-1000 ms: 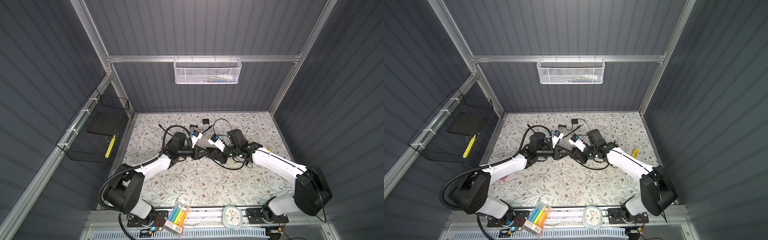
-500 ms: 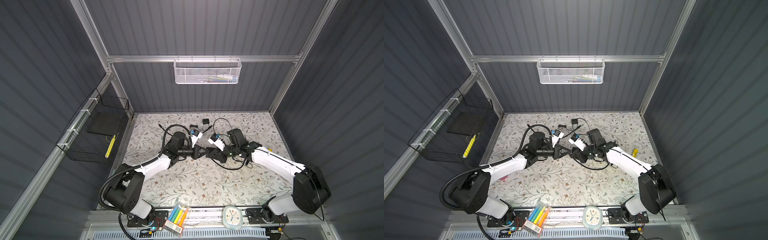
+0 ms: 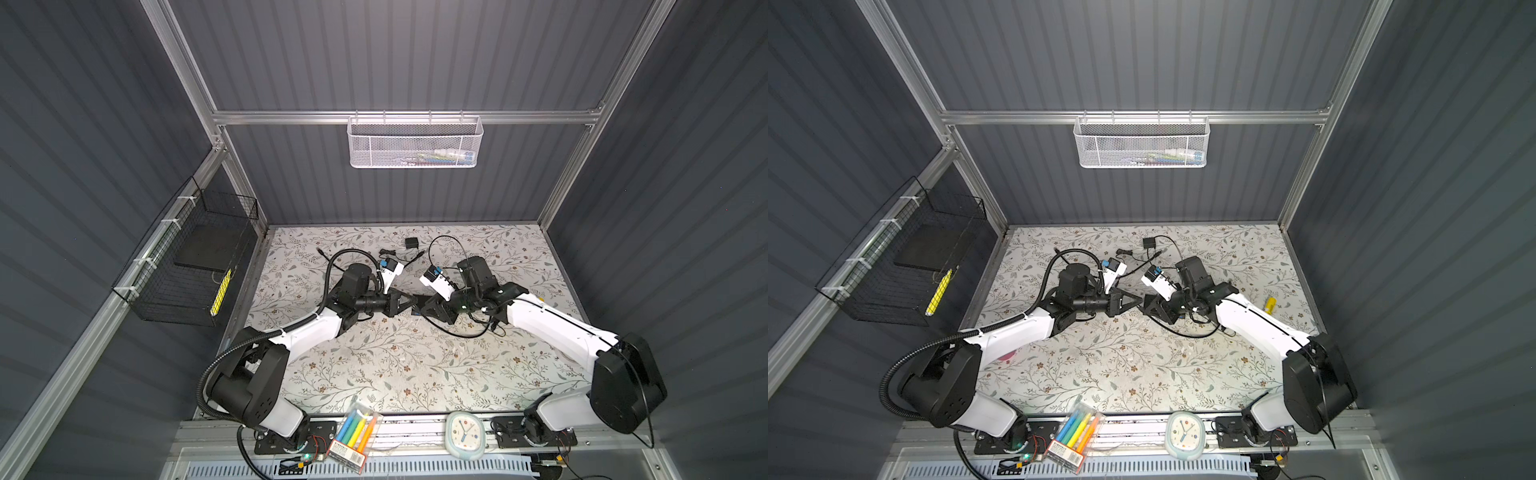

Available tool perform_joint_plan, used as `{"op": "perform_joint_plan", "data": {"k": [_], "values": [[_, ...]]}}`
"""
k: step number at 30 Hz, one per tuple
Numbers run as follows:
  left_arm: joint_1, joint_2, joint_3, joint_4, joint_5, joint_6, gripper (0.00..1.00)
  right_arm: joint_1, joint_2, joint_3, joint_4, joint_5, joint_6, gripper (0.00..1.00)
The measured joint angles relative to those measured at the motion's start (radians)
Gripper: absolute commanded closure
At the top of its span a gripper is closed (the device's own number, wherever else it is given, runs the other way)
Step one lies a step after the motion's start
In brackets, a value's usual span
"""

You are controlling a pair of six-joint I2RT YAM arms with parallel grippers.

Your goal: Insert the plug into the switch port

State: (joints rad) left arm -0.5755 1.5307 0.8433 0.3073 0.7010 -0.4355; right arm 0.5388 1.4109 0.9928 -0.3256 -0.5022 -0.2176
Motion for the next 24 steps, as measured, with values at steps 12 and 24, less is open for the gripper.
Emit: {"op": "perform_joint_plan", "data": {"k": [12,24], "values": [[0.000,0.063,0.047,-0.063,-0.051,-0.074,1.00,0.083,-0.076,-0.117,0.076,0.164,-0.002,0.60],[0.002,0.061,0.058,-0.130,-0.063,-0.074,1.00,0.132,0.104,-0.045,0.123,0.274,-0.024,0.62]]}}
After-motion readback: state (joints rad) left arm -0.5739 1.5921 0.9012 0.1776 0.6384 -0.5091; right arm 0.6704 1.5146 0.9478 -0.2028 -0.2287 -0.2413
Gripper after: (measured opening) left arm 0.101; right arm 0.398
